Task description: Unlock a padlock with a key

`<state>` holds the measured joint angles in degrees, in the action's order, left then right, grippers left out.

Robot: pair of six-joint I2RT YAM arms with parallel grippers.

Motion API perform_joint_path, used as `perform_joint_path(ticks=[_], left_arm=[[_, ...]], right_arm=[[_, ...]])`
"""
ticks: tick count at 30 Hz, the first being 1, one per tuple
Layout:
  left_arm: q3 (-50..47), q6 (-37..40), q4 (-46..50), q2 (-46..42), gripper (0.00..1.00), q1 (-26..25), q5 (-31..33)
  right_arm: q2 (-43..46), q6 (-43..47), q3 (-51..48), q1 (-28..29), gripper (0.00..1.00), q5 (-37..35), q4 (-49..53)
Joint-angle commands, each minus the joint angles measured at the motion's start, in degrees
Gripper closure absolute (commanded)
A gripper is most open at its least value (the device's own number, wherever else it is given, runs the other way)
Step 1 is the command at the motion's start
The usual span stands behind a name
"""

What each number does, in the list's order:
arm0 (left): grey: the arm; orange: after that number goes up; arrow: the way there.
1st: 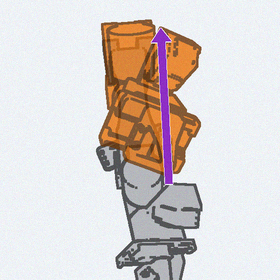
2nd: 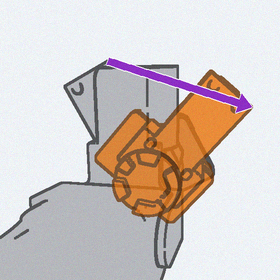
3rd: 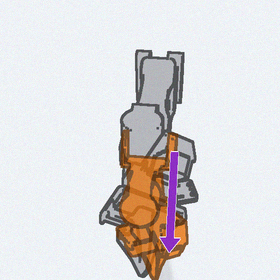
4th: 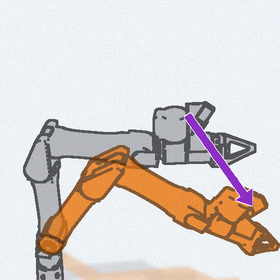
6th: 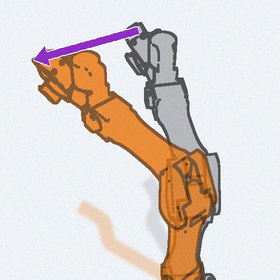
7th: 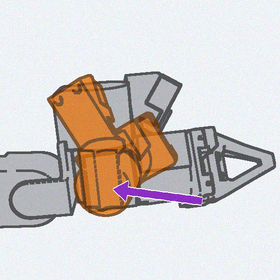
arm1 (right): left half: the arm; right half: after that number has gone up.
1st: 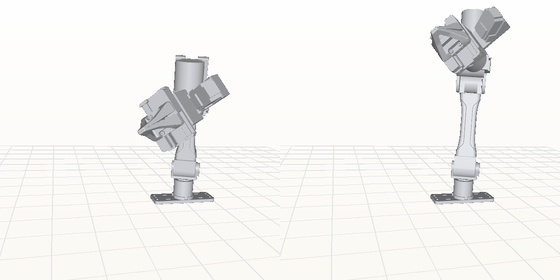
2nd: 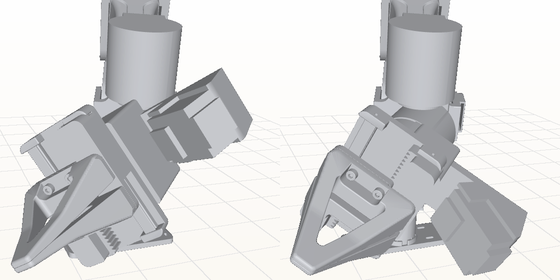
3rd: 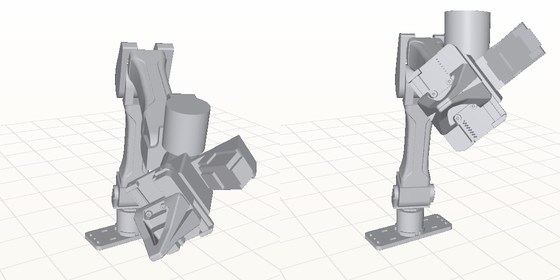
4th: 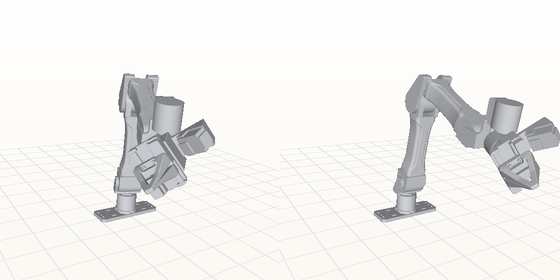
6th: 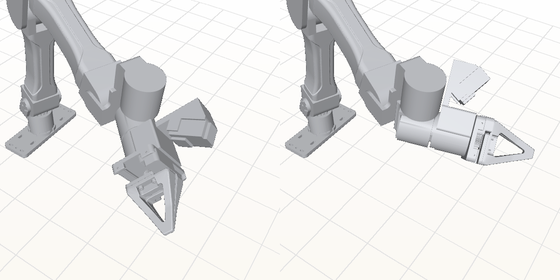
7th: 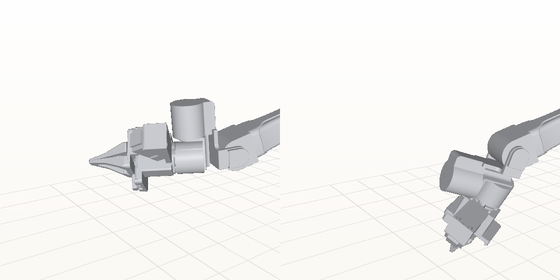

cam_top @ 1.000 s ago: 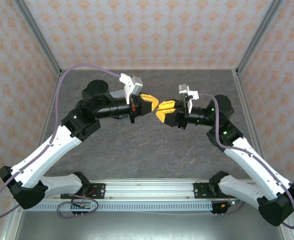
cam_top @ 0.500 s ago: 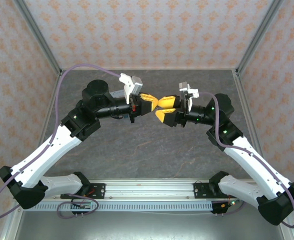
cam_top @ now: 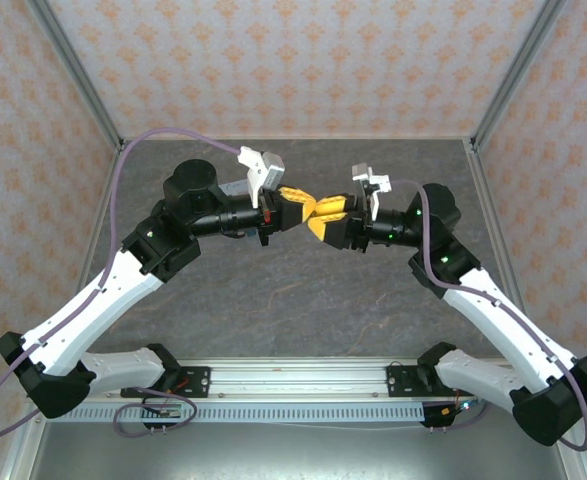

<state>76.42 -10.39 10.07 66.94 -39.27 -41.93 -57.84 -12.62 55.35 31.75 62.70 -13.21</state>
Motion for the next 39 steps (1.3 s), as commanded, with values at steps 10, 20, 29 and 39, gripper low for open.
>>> perform_joint_path(ticks=[10, 20, 29, 39], left_arm=[[0.06, 1.47, 1.48, 0.47, 1.0, 0.44, 1.24], [-0.39, 1.58, 1.46, -0.38, 1.0, 0.59, 0.98], [-0.68, 1.3, 0.83, -0.49, 1.0, 0.6, 0.71], [-0.4, 1.16, 0.56, 0.11, 1.0, 0.68, 0.63]], right_arm=[[0.45, -0.05, 1.89, 0.61, 0.72, 0.56, -3.92], [1.24, 1.16, 2.13, -0.8, 0.76, -1.81, -0.52], [0.26, 1.15, 2.34, -1.03, 0.82, -1.43, 0.0], [-1.23, 0.02, 2.63, -1.07, 1.0, 0.65, -1.63]])
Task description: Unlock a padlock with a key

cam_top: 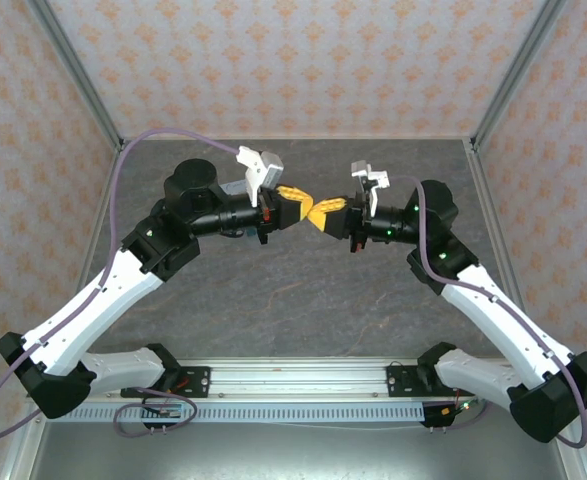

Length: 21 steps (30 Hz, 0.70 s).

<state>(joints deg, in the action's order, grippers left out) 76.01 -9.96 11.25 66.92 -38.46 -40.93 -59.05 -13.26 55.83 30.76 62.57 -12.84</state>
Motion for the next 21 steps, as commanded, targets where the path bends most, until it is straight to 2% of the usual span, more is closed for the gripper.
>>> perform_joint_path(ticks=[1, 10, 17, 19, 21], left_arm=[[0.02, 0.75, -0.57, 0.05, 1.0, -0.13, -0.23], [-0.16, 0.16, -0.87, 0.26, 0.99, 0.14, -0.04], [-0.5, -1.87, -1.5, -1.33, 0.72, 1.41, 3.6], [-0.83, -2.63, -1.23, -2.49, 0.56, 2.25, 5.79], [-1.44, -3.54, -0.33, -3.73, 0.46, 3.3, 9.37]], right_arm=[[0.24, 1.58, 2.02, -0.04, 1.0, 0.23, -0.98], [1.48, 3.48, 1.14, -0.15, 1.0, -1.64, 0.98], [1.82, 8.25, 1.19, -0.17, 1.0, -6.83, 8.16], [2.09, 9.37, 0.78, -0.25, 1.0, -8.27, 9.91], [2.51, 10.59, 0.21, -0.26, 1.0, -10.46, 11.92]])
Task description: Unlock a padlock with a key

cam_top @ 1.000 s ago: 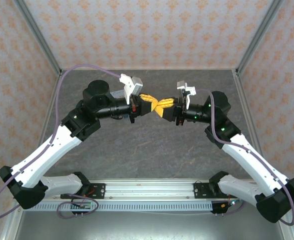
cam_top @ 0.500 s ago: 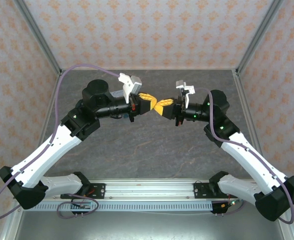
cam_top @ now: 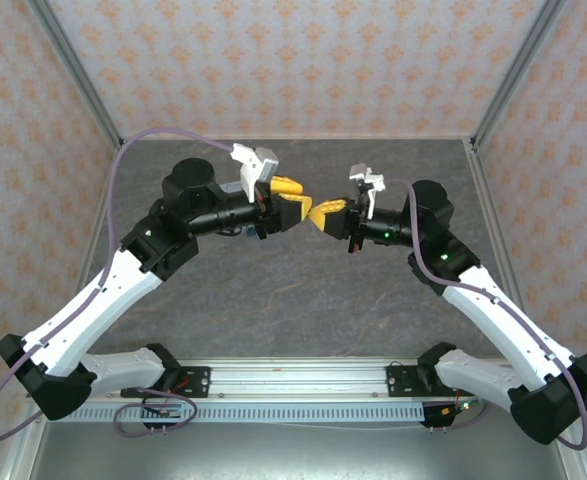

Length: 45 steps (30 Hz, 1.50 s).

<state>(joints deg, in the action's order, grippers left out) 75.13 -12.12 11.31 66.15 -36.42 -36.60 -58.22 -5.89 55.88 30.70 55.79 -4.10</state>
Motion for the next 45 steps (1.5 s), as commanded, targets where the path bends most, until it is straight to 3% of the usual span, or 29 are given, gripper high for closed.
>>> perform_joint_path(ticks=[1, 5, 9, 12, 17, 25, 40, 45], left_arm=[[-0.92, -2.02, 0.53, -3.5, 0.42, 1.95, 7.58], [-2.69, -7.37, 5.47, -3.17, 0.28, 7.0, 15.58], [-6.62, -17.94, 7.97, 1.38, 0.21, 15.56, 16.98], [-5.92, -19.13, 12.5, 7.48, 0.19, 17.74, 20.93], [-2.13, -15.7, 14.84, 18.56, 0.19, 17.92, 25.02], [6.85, -13.24, 17.25, 34.44, 0.24, 17.81, 26.46], [14.98, -11.08, 18.4, 46.16, 0.34, 17.53, 25.73], [13.51, -11.2, 18.97, 47.38, 0.37, 16.09, 25.68]], right_arm=[[1.96, 4.04, -0.19, -0.2, 1.0, -4.86, 4.1], [3.48, 5.04, -2.68, -0.27, 1.0, -9.36, 5.63], [4.85, 5.1, -5.04, -0.26, 1.0, -10.95, 6.56], [5.72, 5.06, -6.19, -0.13, 1.0, -10.18, 7.42], [6.37, 1.81, -6.74, -0.15, 1.0, -10.25, 8.96], [6.22, -4.64, -7.82, -0.03, 1.0, -10.8, 8.91], [5.95, -4.95, -7.76, -0.06, 1.0, -12.1, 10.88], [7.05, -3.59, -6.45, -0.24, 1.0, -17.52, 15.09]])
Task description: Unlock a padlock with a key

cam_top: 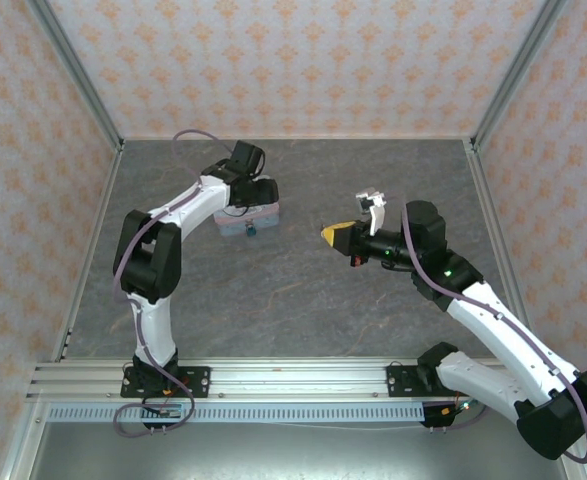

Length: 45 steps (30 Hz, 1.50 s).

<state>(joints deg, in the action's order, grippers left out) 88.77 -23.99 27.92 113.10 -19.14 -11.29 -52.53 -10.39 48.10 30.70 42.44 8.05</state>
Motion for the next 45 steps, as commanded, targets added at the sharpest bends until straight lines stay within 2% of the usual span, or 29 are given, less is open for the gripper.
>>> perform_joint_path(ticks=[1, 9, 15, 22, 29, 32, 34, 37, 45], left_arm=[[-0.86, 0.61, 2.23, 0.39, 0.38, -1.62, 0.47], [-8.36, -1.33, -0.25, -2.22, 0.41, -6.06, 0.48], [-12.28, -3.32, -1.02, -5.87, 0.42, -11.4, 0.97], [-16.5, -6.33, -3.75, -11.25, 0.4, -16.01, -0.74], [-16.42, -3.72, -4.29, -21.4, 0.28, -15.43, 0.19], [-19.73, -2.5, -5.16, -27.1, 0.15, -14.24, 0.69], [-23.28, -2.01, -5.97, -30.73, 0.1, -12.81, 0.28], [-30.8, -2.39, -8.4, -35.89, 0.09, -9.39, -2.52], [-51.85, -5.58, -24.43, -47.92, 0.1, -2.01, -13.3]], right_arm=[[1.84, 1.21, 1.59, -0.34, 1.0, -5.43, 3.94], [2.7, 2.14, 2.46, -5.06, 1.0, -7.94, 10.57], [2.44, 1.96, 1.0, -7.8, 1.0, -7.63, 11.18], [0.63, 2.02, -1.18, -8.29, 1.0, -6.27, 9.36], [-3.98, -2.54, -4.92, -8.3, 1.0, -0.37, -0.08], [-6.81, -7.41, -6.7, -7.87, 1.0, 2.98, -7.79], [-8.99, -8.83, -7.12, -6.8, 1.0, 3.02, -10.72], [-12.99, -9.35, -6.64, -4.84, 1.0, 2.7, -13.1], [-26.53, -12.76, -0.85, -2.39, 1.0, 2.99, -17.96]])
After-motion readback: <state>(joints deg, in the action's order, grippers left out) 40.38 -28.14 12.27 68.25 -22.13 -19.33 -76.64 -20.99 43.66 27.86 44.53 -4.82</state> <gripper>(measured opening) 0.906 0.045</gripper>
